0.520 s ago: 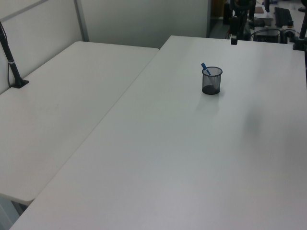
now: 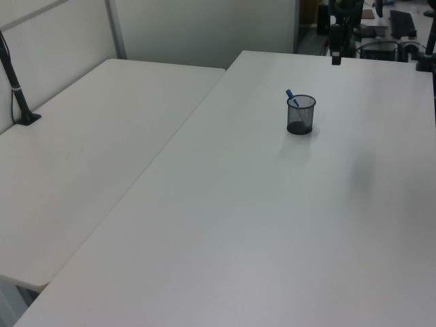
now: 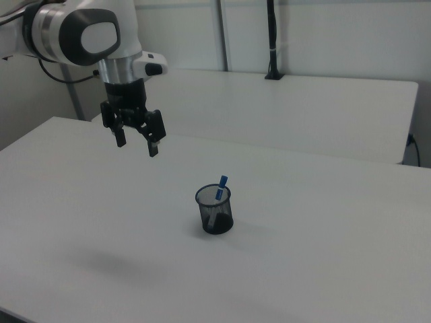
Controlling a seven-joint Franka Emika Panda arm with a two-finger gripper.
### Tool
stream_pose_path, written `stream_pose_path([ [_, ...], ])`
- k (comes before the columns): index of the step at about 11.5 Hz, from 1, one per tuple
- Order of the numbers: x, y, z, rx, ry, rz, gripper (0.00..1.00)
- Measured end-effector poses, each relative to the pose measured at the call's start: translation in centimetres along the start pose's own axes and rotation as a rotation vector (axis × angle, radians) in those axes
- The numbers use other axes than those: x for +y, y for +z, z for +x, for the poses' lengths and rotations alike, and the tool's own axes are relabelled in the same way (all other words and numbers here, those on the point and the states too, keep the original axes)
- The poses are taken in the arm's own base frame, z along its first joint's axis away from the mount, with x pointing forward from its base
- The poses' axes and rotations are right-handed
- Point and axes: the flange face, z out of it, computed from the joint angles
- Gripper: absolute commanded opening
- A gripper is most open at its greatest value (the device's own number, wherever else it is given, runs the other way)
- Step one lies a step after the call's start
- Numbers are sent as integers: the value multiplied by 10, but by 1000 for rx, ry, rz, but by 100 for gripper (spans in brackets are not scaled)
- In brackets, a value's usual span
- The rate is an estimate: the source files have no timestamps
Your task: Remove the marker
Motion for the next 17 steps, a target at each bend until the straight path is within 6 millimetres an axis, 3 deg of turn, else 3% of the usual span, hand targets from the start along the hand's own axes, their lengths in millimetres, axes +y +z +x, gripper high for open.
stream_pose_path([
  [14,3,-3,4,8,6,-1,100],
  [17,16,0,17,10,11,-4,100],
])
